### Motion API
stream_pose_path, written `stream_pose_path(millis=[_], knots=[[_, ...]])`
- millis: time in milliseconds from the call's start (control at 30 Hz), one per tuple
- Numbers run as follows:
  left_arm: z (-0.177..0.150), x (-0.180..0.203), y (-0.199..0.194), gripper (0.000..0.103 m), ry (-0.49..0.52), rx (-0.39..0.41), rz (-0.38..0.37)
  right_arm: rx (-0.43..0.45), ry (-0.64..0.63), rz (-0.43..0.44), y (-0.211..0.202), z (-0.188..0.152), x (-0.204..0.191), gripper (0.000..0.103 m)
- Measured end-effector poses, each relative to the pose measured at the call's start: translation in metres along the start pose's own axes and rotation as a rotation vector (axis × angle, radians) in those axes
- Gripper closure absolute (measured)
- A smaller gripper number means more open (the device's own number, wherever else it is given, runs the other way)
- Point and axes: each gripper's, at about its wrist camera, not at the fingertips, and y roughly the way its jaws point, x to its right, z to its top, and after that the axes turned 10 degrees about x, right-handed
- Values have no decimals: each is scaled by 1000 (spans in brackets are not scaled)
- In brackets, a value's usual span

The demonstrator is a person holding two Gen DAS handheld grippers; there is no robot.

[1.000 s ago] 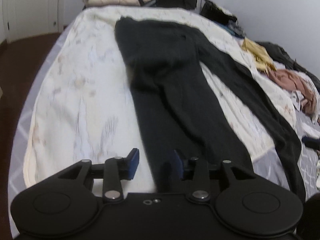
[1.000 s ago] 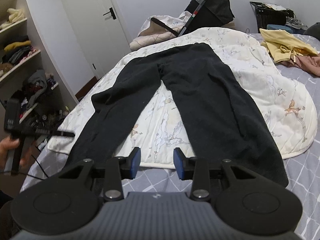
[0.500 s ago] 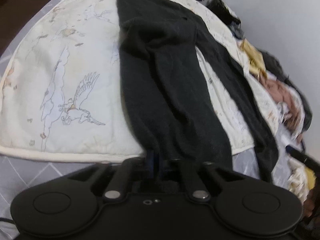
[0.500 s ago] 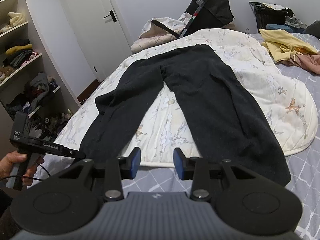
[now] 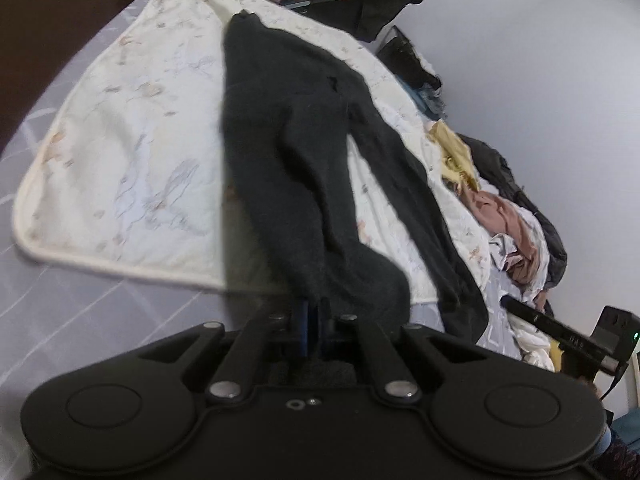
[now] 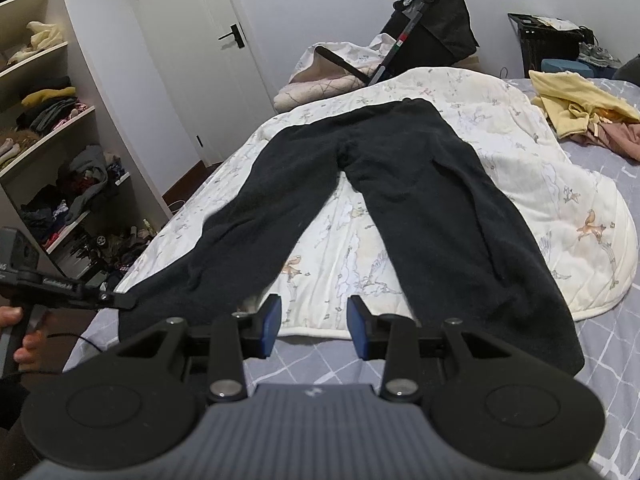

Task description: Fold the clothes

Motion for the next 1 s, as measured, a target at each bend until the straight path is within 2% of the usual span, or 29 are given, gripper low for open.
stream_pose_path(millis=[167, 267, 367, 433, 500, 600, 667, 833, 1000], knots=[[-18, -19, -3, 103, -37, -75, 31, -11, -9, 5, -2, -2, -3, 63], [-23, -26, 2, 103, -38, -93, 38, -24, -10, 0, -1, -5, -3, 63], [-21, -18, -2, 102, 27, -53, 54, -27, 1, -11, -3, -6, -1, 63], [-12, -2, -8, 83, 74, -43, 30, -11, 6, -20, -11, -4, 1, 63], [-6, 20, -11, 80, 172, -56, 37, -2, -11, -36, -17, -1, 4, 63], [-7, 39, -11, 76, 245, -70, 50, -19, -35, -88, -25, 1, 15, 57], [-11, 51, -9, 74, 293, -75, 59, -45, -41, -157, -31, -4, 31, 57], [-22, 65, 2, 71, 293, -79, 53, -129, -12, -271, -40, -19, 75, 55], [-27, 86, 14, 70, 308, -84, 23, -210, -12, -321, -22, -24, 105, 49]])
